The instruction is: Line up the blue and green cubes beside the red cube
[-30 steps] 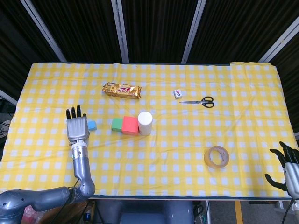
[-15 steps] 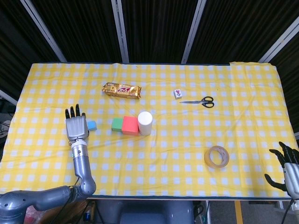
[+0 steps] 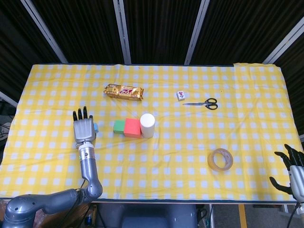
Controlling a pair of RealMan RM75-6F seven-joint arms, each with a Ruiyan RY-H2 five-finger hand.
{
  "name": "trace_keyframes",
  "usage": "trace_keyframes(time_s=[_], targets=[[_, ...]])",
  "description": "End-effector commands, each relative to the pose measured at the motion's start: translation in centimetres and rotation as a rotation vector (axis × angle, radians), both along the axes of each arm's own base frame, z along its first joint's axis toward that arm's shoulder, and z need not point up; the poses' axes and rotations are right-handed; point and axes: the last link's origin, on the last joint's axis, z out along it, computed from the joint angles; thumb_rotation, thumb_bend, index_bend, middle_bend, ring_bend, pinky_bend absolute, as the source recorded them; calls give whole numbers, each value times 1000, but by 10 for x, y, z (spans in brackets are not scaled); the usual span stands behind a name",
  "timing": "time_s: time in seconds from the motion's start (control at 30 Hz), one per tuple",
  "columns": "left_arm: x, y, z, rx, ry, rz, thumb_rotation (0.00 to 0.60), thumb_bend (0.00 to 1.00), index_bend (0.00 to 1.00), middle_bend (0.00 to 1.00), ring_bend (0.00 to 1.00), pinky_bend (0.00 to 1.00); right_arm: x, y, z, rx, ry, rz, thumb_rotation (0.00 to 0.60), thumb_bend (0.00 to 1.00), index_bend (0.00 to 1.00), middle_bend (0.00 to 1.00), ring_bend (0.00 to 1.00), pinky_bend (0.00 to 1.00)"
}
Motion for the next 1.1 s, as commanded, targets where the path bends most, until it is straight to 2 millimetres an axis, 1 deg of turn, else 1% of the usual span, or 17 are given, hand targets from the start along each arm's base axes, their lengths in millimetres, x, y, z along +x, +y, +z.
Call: trace_keyframes(time_s=[0.03, 0.47, 0.67, 0.83, 1.1], targets=[[1, 0, -2, 1, -3, -2, 600, 277, 369, 7, 0, 0, 0, 0, 0, -1, 1, 1, 600, 317, 211, 0, 0, 0], [-6, 3, 2, 19, 5, 18, 600, 279, 379, 17, 0, 0, 0, 0, -1, 4, -1, 0, 600, 317, 212, 0, 0, 0], [-8, 3, -2, 11, 16, 21, 600, 280, 384, 23, 0, 0, -1, -1, -2, 7, 0, -3, 600, 318, 211, 0, 0, 0], [-7, 3, -6, 8, 30, 9, 600, 290, 389, 27, 0, 0, -1, -1, -1, 9, -5, -3, 600, 317, 212, 0, 0, 0], [1, 2, -9, 10, 32, -16, 600, 300, 392, 35, 0, 0, -2, -1, 0, 11, -12, 0, 600, 317, 211, 0, 0, 0]])
